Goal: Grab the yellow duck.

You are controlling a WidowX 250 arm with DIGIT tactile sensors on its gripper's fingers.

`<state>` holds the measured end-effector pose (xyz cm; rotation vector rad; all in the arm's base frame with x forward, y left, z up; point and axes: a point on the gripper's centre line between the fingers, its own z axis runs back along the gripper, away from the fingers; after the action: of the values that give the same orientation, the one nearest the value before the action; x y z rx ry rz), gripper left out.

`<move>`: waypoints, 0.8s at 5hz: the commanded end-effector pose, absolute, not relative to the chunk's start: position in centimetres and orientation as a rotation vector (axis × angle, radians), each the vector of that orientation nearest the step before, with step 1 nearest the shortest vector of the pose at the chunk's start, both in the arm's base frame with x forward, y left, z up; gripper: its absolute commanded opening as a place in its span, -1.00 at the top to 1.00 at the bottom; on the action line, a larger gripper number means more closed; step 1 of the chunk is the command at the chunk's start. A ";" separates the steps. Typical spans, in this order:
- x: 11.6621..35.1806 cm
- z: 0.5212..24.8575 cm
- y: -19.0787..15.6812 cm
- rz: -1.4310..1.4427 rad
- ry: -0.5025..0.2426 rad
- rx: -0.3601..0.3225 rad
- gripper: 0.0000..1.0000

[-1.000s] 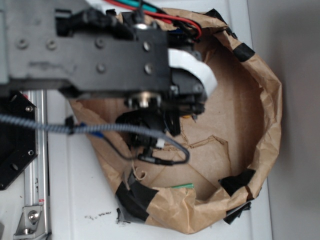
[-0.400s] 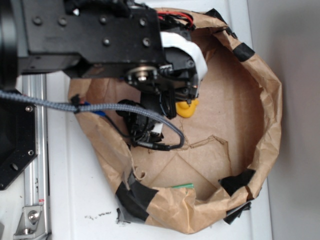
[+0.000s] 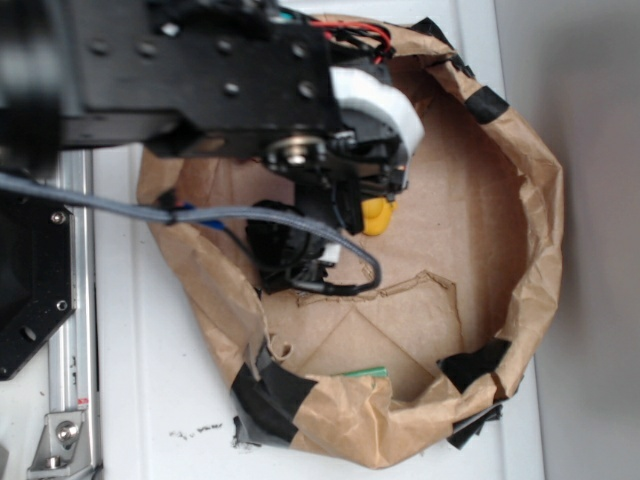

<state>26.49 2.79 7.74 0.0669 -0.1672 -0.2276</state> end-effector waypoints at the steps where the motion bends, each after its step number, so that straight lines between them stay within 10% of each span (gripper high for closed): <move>1: 27.3 7.3 3.6 -0.311 -0.187 0.111 -1.00; 4: 28.6 5.6 6.7 -0.274 -0.158 -0.011 -1.00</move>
<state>27.59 6.32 4.12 -0.0348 -0.1025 -0.2715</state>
